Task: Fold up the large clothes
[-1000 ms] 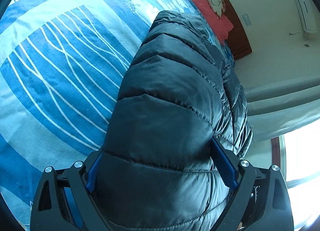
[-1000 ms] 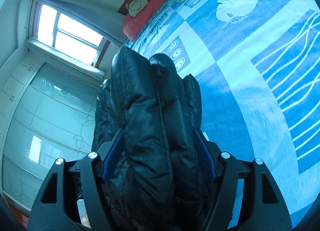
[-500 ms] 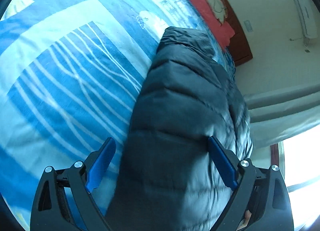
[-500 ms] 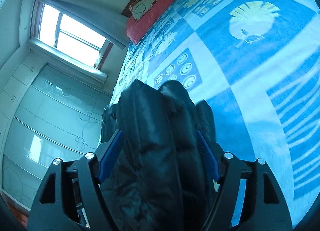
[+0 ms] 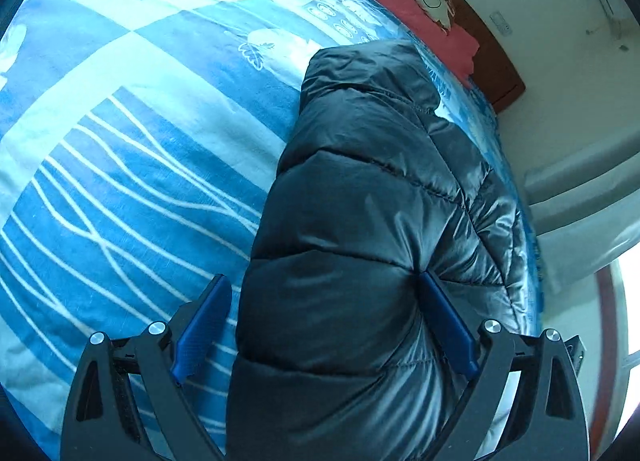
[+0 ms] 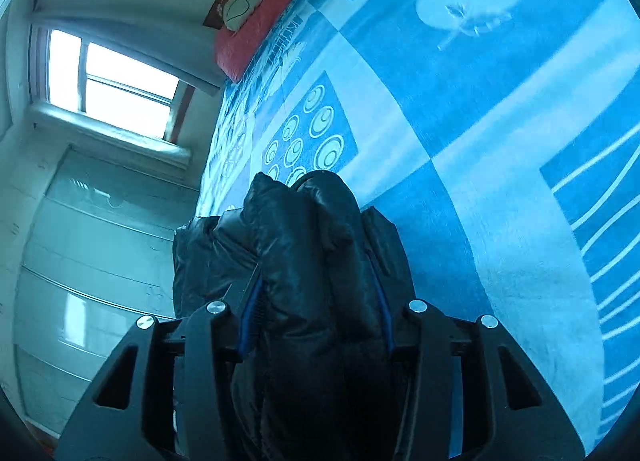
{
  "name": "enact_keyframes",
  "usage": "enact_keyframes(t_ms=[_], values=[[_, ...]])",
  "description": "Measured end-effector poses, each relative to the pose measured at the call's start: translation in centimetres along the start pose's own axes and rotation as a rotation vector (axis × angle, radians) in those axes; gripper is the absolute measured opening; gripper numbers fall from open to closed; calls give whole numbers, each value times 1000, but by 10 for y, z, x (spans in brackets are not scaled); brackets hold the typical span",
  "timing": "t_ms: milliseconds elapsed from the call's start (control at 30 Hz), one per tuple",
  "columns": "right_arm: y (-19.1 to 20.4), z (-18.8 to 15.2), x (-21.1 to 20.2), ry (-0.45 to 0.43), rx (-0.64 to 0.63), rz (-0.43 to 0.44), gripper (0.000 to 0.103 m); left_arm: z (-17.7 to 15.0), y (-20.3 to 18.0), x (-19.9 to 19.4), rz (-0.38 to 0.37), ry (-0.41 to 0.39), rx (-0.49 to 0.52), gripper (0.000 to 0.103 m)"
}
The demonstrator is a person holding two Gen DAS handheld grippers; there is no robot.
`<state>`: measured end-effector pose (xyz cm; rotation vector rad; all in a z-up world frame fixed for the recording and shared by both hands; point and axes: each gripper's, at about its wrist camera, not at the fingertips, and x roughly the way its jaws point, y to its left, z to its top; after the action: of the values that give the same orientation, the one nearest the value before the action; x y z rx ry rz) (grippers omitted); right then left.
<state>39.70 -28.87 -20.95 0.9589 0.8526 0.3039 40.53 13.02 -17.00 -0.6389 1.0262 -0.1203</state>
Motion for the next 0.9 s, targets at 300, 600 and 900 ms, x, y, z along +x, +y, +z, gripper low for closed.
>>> enact_keyframes(t_ms=[300,600,900], values=[[-11,-3,7,-18,6,39,44,-6,-6,9,52,-39,48,95],[-6,-1,-6,-20,3,47,50,5,-3,7,5,1,25,94],[-4,-5,-25,-69,39,62,66,13,18,-4,-133,46,-75,94]])
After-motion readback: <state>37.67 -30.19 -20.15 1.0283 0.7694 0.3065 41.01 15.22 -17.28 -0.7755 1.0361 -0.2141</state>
